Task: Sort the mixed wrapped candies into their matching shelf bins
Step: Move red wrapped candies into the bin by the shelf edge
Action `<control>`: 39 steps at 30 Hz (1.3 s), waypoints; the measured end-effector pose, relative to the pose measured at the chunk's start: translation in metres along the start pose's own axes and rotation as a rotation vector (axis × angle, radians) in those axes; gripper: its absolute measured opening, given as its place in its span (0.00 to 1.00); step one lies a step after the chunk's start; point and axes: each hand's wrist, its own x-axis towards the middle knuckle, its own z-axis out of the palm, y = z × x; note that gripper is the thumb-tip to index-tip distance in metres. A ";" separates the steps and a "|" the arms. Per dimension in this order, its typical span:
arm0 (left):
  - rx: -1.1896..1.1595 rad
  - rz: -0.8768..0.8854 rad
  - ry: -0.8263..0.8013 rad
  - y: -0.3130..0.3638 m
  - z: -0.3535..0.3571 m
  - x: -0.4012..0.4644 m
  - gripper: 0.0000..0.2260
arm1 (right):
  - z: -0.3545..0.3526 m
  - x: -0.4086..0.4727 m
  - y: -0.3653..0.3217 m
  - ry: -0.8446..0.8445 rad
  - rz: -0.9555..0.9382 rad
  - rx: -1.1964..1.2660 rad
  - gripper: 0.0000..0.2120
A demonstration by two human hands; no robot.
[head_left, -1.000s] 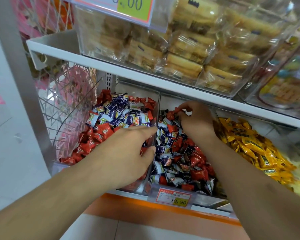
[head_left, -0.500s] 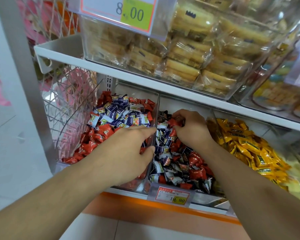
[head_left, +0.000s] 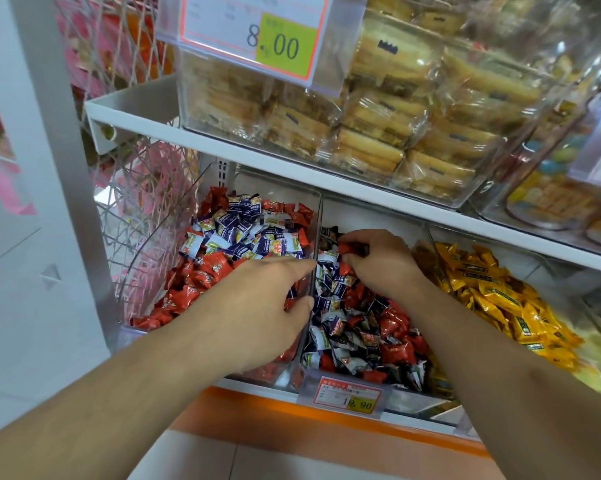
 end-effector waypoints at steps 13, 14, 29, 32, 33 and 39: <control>-0.010 -0.075 -0.036 0.007 -0.013 -0.002 0.23 | -0.012 -0.023 0.012 0.217 0.052 0.193 0.14; -0.028 -0.088 -0.010 0.004 -0.014 -0.002 0.22 | -0.015 -0.027 0.009 0.235 0.059 0.256 0.14; -0.007 -0.017 0.133 -0.002 -0.019 -0.004 0.23 | -0.013 -0.049 0.003 0.108 0.002 0.151 0.13; 0.006 0.038 0.025 0.000 -0.009 -0.002 0.26 | -0.003 -0.044 0.012 0.007 0.000 -0.003 0.18; 0.003 0.044 0.008 0.000 -0.006 -0.002 0.27 | 0.000 -0.043 0.012 -0.029 -0.002 -0.039 0.21; 0.021 0.071 0.004 -0.005 0.000 -0.001 0.26 | 0.005 -0.041 0.021 -0.015 -0.031 -0.119 0.18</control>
